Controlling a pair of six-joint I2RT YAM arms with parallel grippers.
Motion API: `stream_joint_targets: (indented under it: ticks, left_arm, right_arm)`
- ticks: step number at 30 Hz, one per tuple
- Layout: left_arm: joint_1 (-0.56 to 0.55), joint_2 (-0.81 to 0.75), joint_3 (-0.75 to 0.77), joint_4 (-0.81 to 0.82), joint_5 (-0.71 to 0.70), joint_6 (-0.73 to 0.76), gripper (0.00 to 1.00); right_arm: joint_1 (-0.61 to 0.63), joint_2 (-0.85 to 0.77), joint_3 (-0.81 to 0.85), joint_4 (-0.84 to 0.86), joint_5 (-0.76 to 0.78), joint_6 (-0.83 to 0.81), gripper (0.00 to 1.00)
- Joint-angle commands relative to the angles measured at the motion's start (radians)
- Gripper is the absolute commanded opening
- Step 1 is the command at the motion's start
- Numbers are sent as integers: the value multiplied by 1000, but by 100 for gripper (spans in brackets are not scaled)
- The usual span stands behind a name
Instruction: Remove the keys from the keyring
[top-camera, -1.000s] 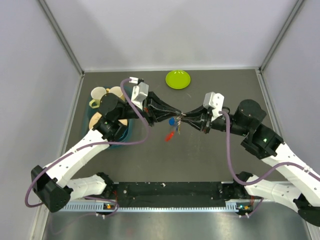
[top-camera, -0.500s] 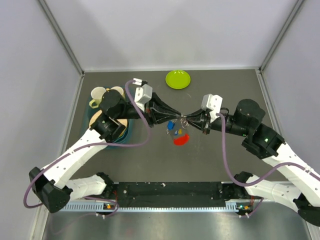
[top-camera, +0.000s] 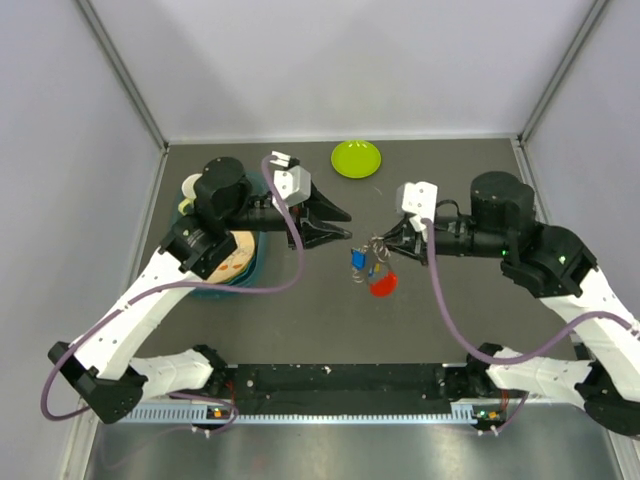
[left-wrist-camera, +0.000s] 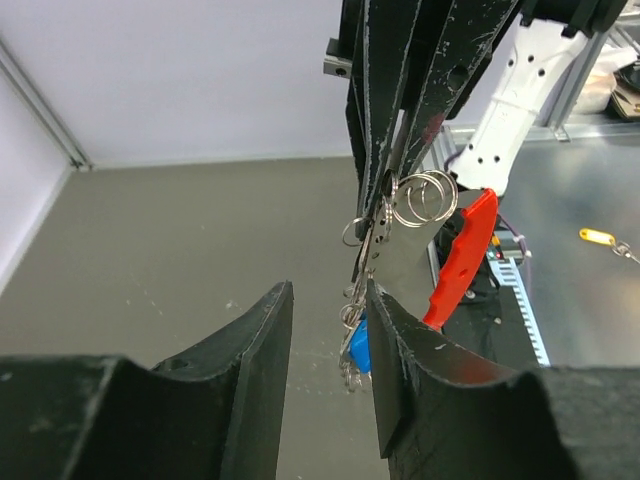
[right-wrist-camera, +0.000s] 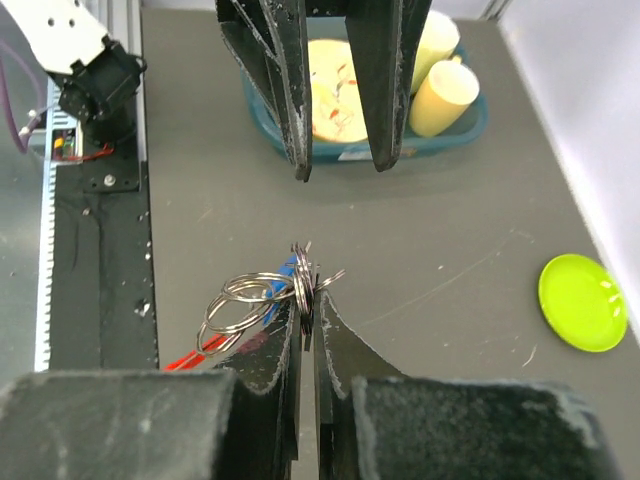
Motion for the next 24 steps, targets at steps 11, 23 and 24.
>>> stream_joint_targets:
  ticks: [11,23,24]
  left_arm:
    - [-15,30,24,-170,26,115,41]
    - [-32,51,13,-170,5,126,39]
    - [-35,56,15,-172,8,126,39]
  right_arm:
    - [8,177,185,-183,-17,41,0]
    - [8,237,219,-181,-41,62,0]
    - [9,237,219,-181,-41,64,0]
